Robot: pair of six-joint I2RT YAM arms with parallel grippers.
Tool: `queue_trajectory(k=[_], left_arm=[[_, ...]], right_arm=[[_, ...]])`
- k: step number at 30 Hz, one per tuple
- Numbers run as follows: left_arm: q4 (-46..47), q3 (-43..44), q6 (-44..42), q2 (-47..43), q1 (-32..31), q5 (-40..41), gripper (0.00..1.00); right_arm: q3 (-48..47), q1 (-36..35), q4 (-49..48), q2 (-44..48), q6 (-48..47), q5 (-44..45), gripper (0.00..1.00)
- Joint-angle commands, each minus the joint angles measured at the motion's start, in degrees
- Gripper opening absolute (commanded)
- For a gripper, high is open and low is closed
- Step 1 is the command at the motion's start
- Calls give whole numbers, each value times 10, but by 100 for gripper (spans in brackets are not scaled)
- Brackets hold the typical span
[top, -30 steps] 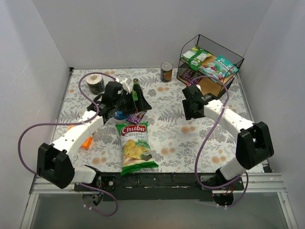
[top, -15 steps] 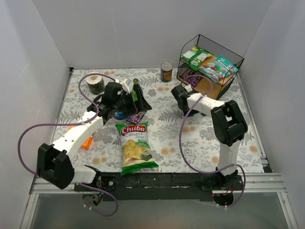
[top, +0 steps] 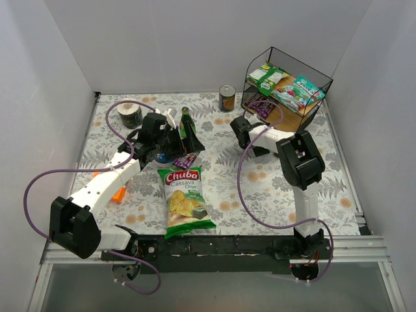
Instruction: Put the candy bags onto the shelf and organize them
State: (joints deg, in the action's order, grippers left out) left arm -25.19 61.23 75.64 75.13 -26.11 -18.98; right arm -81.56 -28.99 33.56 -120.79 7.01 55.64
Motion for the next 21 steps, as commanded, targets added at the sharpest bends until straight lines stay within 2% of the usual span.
queue_trajectory(k=[1,4,6,11,21], left_arm=[[-9,17,-10,-11,-3,15,98],[-10,19,-13,-10,-3,19,98],[-10,19,-14,-9,-3,20,98],[-12,27,-15,-2,-3,17,98],[-14,26,-15,-4,-3,18,98]], right_arm=[[17,14,-13,-30,24,-60,74],[23,17,-1,-32,45,-78,71],[23,18,5,-33,57,-92,63],[26,27,23,-26,104,-138,52],[35,46,22,-32,129,-154,50]])
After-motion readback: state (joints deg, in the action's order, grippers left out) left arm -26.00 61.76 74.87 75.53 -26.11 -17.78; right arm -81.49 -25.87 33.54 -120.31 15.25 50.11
